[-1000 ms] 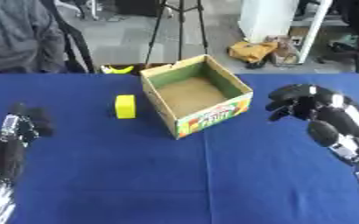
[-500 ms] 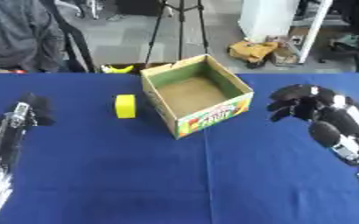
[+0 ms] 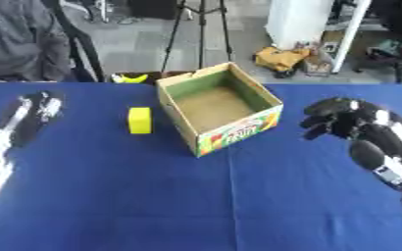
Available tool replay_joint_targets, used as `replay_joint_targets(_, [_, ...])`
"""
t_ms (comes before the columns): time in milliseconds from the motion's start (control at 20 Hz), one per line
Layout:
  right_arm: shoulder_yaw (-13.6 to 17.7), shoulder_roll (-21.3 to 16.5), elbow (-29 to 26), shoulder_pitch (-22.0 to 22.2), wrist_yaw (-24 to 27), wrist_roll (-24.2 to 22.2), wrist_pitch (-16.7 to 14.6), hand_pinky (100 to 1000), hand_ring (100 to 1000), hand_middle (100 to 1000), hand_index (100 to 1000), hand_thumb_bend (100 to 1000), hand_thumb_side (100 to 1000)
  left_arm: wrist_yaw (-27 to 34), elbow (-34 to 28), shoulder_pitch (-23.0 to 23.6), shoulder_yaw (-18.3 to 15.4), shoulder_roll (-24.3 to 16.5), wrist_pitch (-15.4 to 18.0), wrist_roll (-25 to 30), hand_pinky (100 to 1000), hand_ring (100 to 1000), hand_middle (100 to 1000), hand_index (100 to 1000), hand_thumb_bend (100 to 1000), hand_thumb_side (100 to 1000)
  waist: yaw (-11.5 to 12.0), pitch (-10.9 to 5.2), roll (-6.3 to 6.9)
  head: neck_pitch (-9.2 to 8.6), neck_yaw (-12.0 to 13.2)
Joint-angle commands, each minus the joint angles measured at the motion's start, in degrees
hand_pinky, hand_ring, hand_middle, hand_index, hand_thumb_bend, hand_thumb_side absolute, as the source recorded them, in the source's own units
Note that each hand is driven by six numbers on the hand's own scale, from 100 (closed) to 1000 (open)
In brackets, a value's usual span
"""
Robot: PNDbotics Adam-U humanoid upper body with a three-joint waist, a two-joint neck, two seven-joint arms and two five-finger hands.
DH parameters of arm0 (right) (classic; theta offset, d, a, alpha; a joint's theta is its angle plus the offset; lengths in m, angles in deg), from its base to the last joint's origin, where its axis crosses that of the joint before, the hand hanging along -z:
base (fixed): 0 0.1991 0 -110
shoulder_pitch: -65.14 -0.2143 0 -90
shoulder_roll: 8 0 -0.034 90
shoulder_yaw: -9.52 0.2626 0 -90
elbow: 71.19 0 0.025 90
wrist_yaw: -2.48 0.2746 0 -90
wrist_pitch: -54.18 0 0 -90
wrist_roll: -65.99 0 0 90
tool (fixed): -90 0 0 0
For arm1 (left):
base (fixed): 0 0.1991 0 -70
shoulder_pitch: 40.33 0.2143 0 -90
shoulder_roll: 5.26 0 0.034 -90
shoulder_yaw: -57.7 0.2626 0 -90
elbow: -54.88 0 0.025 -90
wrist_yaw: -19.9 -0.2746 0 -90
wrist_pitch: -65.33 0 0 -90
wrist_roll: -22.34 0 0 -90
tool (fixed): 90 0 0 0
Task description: Pick up objects on the table and place them in the box.
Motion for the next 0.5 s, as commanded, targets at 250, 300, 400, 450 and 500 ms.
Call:
replay_joint_targets(250, [-0.4,-0.6,-1.0,-0.8,0.0,-0.8,0.0,653,728,735,761,566,606,-18.3,11.5,-8.0,-1.7,2.8,2.6,4.4,659,608,615,783,311,790,-1.2,-0.89,-0.01,-0.28,1.3])
replay_joint_targets(300, [-0.5,-0.6,-1.0,-0.8,0.0,-0.9,0.0,653,728,735,761,566,606,-20.1,12.9,-8.6,-2.2,3.7,3.1,4.5,659,608,615,784,323,774,-1.4,-0.9,0.01,-0.28,1.5])
replay_joint_targets(400, [-0.6,-0.6,-0.9,-0.9,0.0,-1.1,0.1,653,728,735,761,566,607,-22.8,15.2,-9.5,-3.0,5.1,4.0,4.3,660,608,614,787,366,731,-1.8,-0.91,0.08,-0.29,1.8])
replay_joint_targets(450, [-0.7,-0.6,-0.9,-0.9,0.0,-1.2,0.1,653,728,735,761,566,607,-23.8,16.2,-9.8,-3.4,5.8,4.5,4.0,660,608,614,791,364,701,-2.0,-0.91,0.12,-0.29,1.9])
replay_joint_targets(500, [-0.8,-0.6,-0.9,-0.9,0.0,-1.3,0.1,653,728,735,761,567,607,-24.9,17.1,-10.2,-3.8,6.5,4.7,3.6,661,608,614,791,365,685,-2.2,-0.91,0.15,-0.29,2.0])
